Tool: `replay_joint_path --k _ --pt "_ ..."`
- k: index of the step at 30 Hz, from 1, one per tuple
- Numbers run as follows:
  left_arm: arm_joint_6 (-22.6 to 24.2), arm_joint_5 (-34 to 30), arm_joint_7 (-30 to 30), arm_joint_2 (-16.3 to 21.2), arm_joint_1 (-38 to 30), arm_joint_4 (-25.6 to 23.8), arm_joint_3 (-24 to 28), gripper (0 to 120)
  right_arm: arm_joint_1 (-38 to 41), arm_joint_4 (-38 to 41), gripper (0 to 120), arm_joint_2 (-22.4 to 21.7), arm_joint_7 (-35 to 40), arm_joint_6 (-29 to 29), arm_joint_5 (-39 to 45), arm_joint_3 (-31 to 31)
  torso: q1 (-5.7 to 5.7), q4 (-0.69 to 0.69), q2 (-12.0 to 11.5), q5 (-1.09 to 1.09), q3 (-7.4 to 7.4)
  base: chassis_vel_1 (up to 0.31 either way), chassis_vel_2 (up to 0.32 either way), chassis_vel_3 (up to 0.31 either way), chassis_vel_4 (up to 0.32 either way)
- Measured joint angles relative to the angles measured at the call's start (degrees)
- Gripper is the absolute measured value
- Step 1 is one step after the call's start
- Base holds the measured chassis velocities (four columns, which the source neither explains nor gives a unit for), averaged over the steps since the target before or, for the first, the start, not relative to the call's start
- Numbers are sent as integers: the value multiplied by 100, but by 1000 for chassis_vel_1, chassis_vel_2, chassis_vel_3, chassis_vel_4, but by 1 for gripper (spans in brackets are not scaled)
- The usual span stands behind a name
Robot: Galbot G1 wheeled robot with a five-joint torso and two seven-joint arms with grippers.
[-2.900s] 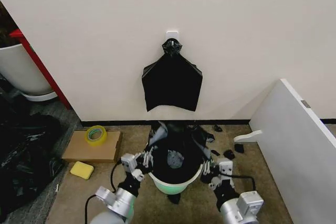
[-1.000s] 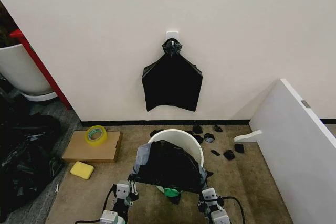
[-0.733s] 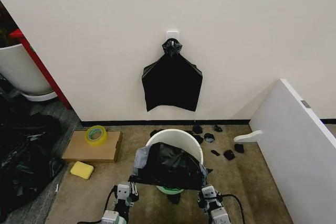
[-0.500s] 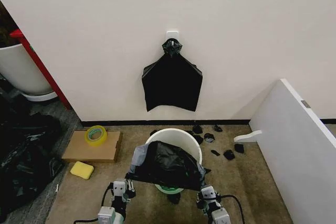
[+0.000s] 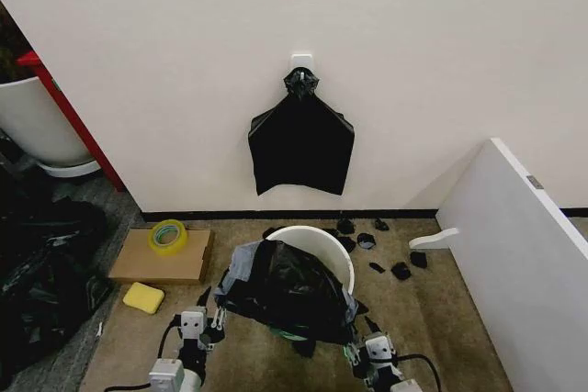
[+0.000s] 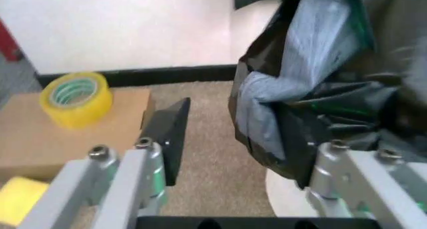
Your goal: Place the garbage bag over the trash bin.
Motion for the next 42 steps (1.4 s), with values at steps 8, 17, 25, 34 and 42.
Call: replay_joint_path --k 8,17,25,34,42 --pt "-173 -213 19 552 485 -548 -49 84 -398 137 94 -59 -102 350 -546 364 0 -1 0 0 0 0 0 0 0" --pt "-1113 -543 959 750 563 -61 -166 100 -289 30 100 98 -136 409 -573 267 0 0 0 0 0 0 0 0 0" --pt "-1841 -926 1956 485 -78 1110 -79 100 -115 -156 100 271 -1152 1991 -827 459 0 0 0 -1 0 0 0 0 0" --pt "-2334 -1235 3021 318 -549 1848 -64 100 230 -369 100 270 -3201 3223 -536 708 0 0 0 -1 0 0 0 0 0" --pt "-2506 -1230 3650 209 -851 2267 -56 100 1508 -805 100 540 -4426 2697 993 -498 0 0 0 -1 0 0 0 0 0"
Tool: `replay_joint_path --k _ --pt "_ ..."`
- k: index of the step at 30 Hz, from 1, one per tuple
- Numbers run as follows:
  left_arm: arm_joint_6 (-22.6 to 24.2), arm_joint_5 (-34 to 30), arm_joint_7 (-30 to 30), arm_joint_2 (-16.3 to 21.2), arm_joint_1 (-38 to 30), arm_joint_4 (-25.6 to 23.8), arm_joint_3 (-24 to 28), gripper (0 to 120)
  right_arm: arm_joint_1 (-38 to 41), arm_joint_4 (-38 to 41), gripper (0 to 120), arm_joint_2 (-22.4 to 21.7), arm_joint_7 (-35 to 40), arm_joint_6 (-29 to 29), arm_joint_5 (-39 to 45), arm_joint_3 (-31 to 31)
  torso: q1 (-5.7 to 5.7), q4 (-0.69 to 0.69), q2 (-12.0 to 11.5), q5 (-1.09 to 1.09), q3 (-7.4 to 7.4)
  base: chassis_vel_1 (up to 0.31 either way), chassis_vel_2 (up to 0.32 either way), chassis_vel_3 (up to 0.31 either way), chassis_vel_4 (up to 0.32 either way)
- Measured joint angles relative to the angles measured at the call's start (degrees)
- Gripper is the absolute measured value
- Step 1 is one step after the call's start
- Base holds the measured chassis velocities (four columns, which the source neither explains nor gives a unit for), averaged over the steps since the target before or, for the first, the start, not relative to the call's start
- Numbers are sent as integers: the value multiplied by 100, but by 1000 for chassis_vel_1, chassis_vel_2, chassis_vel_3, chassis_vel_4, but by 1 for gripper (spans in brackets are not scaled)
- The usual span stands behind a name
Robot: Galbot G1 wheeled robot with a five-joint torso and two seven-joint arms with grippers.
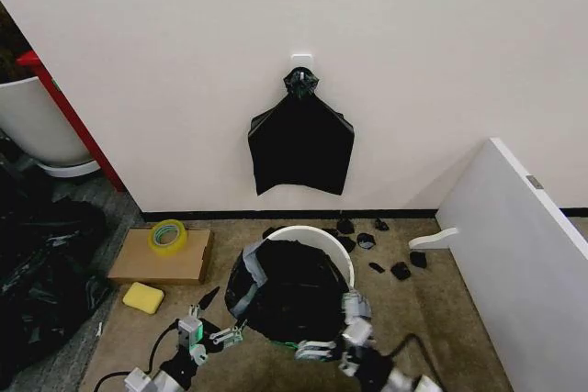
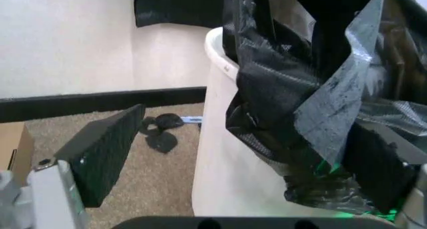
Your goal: Place the garbage bag over the trash bin.
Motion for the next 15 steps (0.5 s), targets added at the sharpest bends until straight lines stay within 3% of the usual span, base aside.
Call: replay_joint_path --k 4,6,13,15 --pt "-1 18 -3 -6 17 -3 1 100 514 -11 100 78 578 -703 525 -489 0 0 0 0 0 0 0 0 0" --pt "0 21 -4 -7 23 -9 1 100 534 -9 100 82 608 -731 543 -503 0 1 0 0 0 0 0 0 0" --pt "-2 141 -54 -52 118 -153 -3 100 900 -186 70 258 909 -1097 651 -718 0 -1 0 1 0 0 0 0 0" --pt "-2 149 -59 -59 134 -182 -3 100 936 -236 67 300 912 -1106 625 -739 0 0 0 1 0 0 0 0 0"
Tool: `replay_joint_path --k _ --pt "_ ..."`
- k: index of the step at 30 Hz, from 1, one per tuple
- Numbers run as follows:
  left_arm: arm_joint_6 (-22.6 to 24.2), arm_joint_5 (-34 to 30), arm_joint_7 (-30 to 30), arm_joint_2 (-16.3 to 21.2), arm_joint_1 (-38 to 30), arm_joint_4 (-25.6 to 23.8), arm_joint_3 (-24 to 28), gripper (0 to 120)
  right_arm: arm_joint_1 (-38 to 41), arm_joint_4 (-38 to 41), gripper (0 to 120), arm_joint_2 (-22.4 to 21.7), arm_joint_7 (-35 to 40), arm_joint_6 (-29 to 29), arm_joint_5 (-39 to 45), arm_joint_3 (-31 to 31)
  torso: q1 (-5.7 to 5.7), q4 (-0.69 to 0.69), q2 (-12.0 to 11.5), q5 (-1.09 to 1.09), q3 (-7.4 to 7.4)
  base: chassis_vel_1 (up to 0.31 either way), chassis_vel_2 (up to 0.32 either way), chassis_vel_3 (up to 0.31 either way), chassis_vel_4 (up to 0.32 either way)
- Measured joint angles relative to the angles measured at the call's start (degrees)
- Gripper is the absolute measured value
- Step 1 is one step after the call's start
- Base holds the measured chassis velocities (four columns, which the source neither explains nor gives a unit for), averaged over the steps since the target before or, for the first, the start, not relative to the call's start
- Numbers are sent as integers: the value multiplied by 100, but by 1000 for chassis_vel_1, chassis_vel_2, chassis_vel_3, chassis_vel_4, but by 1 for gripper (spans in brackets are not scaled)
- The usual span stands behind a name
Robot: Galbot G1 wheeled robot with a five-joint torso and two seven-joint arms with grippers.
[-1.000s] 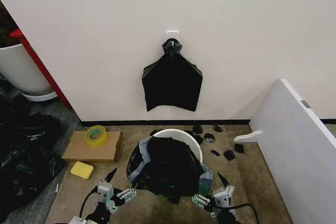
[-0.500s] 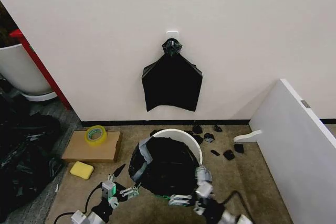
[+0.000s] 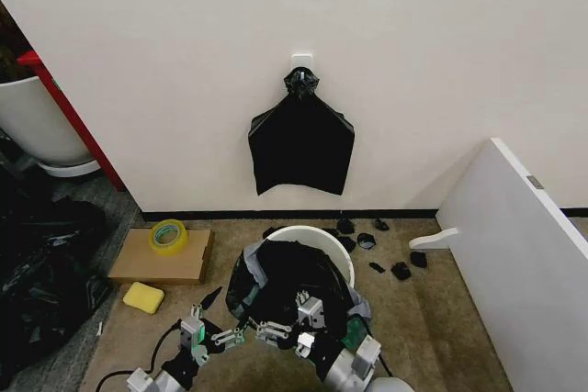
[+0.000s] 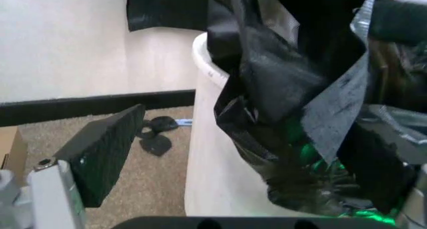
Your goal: Place the garbage bag over the trash bin.
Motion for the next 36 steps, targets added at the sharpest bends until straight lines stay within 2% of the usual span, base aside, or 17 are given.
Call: replay_joint_path --k 4,6,12,14,16,17,20,21,22,24,25,27,32,36 --pt "1 56 -34 -17 75 -81 -6 100 108 -111 49 159 -5 -5 -47 -48 0 0 0 0 0 0 0 0 0" --pt "1 83 -41 -21 96 -95 -11 100 136 -139 46 187 -22 -1 -61 -49 0 0 0 0 0 0 0 0 0" --pt "-105 244 64 -39 148 -43 -34 100 282 -341 19 328 -244 184 -73 -38 0 0 0 0 0 0 0 0 0" --pt "-146 250 166 -39 141 8 -38 100 305 -374 16 365 -281 217 -66 -37 0 0 0 0 0 0 0 0 0" --pt "-280 213 556 -36 92 180 -64 100 338 -412 7 429 -338 264 -62 -33 0 1 0 0 -1 0 0 0 0" --pt "-542 87 1290 -37 -9 486 -143 100 333 -418 0 464 -399 341 -103 -25 0 0 0 0 -1 0 0 0 0" --pt "-865 -78 2157 -60 -165 879 -351 100 250 -415 0 429 -472 539 -447 -4 0 0 0 -1 -1 0 0 0 0" --pt "-865 -78 2157 -60 -165 879 -351 100 250 -415 0 429 -472 539 -447 -4 0 0 0 -1 -1 0 0 0 0" --pt "-979 -160 2465 -70 -239 1039 -455 100 197 -429 0 386 -547 701 -737 25 0 0 0 0 -1 0 0 0 0" --pt "-1115 -245 2824 -76 -342 1242 -592 100 88 -451 8 282 -708 1018 -1261 107 0 0 0 -1 0 0 0 0 0" --pt "-1160 -260 2913 -77 -382 1310 -641 100 36 -455 13 229 -804 1182 -1480 166 0 0 0 0 -1 0 0 0 0" --pt "-1187 -268 2955 -77 -412 1351 -672 100 -30 -458 15 166 -923 1376 -1730 259 0 0 0 1 -1 0 0 0 0" --pt "-1218 -318 2976 -78 -527 1413 -715 100 -228 -502 38 -30 -1262 1887 -2573 725 0 0 0 1 0 0 0 0 0" --pt "-1226 -359 3066 -77 -611 1458 -714 100 -372 -507 50 -141 -1764 2288 -2501 1167 0 0 0 1 0 0 0 0 0"
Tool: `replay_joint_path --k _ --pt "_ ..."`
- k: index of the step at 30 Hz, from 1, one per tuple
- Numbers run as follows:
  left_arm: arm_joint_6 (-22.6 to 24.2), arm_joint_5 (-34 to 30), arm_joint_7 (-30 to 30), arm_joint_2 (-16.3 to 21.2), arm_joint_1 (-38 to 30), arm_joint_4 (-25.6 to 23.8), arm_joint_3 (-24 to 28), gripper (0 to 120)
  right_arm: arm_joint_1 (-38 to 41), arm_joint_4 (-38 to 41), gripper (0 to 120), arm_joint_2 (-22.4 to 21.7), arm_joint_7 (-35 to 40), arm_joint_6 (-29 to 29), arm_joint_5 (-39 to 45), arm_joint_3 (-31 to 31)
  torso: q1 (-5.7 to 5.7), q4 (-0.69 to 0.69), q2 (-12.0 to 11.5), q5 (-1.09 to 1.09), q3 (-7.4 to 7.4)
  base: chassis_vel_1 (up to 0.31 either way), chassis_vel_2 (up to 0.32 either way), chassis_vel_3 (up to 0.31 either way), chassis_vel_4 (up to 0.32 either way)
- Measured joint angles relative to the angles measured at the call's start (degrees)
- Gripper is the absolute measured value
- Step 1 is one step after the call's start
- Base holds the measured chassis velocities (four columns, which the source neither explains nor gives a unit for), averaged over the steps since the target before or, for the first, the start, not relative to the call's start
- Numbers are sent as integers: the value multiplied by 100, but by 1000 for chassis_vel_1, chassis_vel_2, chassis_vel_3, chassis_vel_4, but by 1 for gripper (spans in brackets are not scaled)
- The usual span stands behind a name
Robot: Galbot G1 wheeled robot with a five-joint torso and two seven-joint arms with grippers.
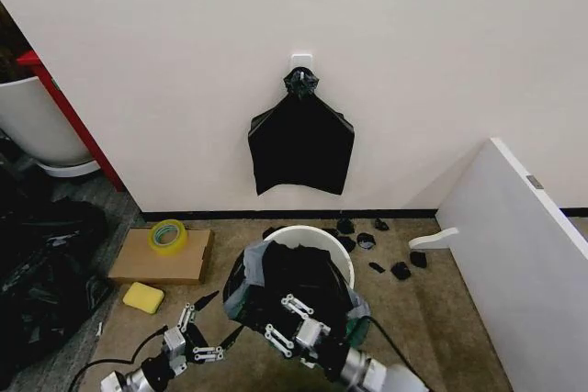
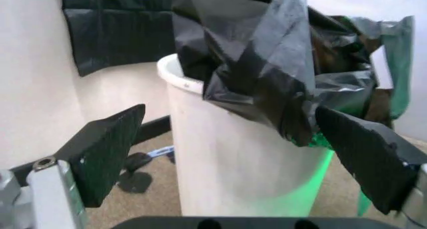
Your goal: Place the garbage bag over the trash bin.
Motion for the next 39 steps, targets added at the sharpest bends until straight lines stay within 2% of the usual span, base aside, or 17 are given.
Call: replay_joint_path --k 1,3,6,7,11,12,14,15,20,21,26,29,30,32,33,37,39 --pt "-1 -87 191 4 -20 19 -22 100 -46 26 54 -39 -309 121 245 165 0 0 0 -1 0 0 0 0 0" --pt "71 -404 1187 5 -148 109 -283 100 -102 187 62 -130 -740 185 820 413 0 2 0 -2 0 0 0 0 0" --pt "254 -596 2481 15 -505 290 -752 100 -1 482 75 -225 -631 -109 1704 668 0 -1 0 -1 0 0 0 0 0" --pt "254 -596 2481 15 -505 290 -752 100 -1 482 75 -225 -631 -109 1704 668 0 -1 0 -1 0 0 0 0 0" --pt "489 -616 3379 153 -838 569 -1283 100 385 796 92 -285 784 -1183 2318 831 0 0 0 1 0 0 0 0 0" --pt "505 -613 3439 172 -875 616 -1360 100 451 833 95 -290 1069 -1404 2357 838 0 0 0 1 0 0 0 0 0" --pt "516 -650 3427 212 -982 787 -1547 100 869 883 99 -329 2135 -2536 2799 806 0 0 0 -2 1 0 0 0 0" --pt "516 -650 3427 212 -982 787 -1547 100 869 883 99 -329 2135 -2536 2799 806 0 0 0 -2 1 0 0 0 0" --pt "374 -907 2921 84 -1061 867 -1731 100 1908 393 100 -537 2486 -4331 3587 556 1 1 0 -1 1 0 0 0 0" --pt "374 -907 2921 84 -1061 867 -1731 100 1908 393 100 -537 2486 -4331 3587 556 1 1 0 -1 1 0 0 0 0" --pt "587 -1544 2798 -516 -941 526 -2106 100 2824 -334 100 -491 1210 -5574 3333 308 0 2 0 -1 1 0 0 0 0" --pt "614 -1658 2656 -609 -911 443 -2127 100 2934 -476 100 -459 899 -5707 3224 311 0 2 0 -2 1 0 0 0 0" --pt "626 -1806 2099 -766 -830 239 -2115 100 3150 -844 100 -350 19 -5909 2866 360 0 2 0 -1 1 0 0 0 0" --pt "578 -1804 1411 -852 -753 12 -2005 100 3253 -1071 100 -283 -392 -5939 2587 378 0 0 0 2 1 0 0 0 0" --pt "525 -1732 750 -915 -683 -230 -1862 100 3320 -1249 100 -224 -595 -5960 2349 374 0 1 0 1 1 0 0 0 0" --pt "568 -1392 -1368 -1137 -535 -1189 -1200 100 3368 -1594 93 -88 -698 -6171 1966 326 0 -1 0 0 0 0 0 0 0" --pt "652 -1366 -1715 -1184 -542 -1398 -1092 100 3357 -1616 88 -83 -670 -6224 1935 320 0 -1 0 0 0 0 0 0 0"
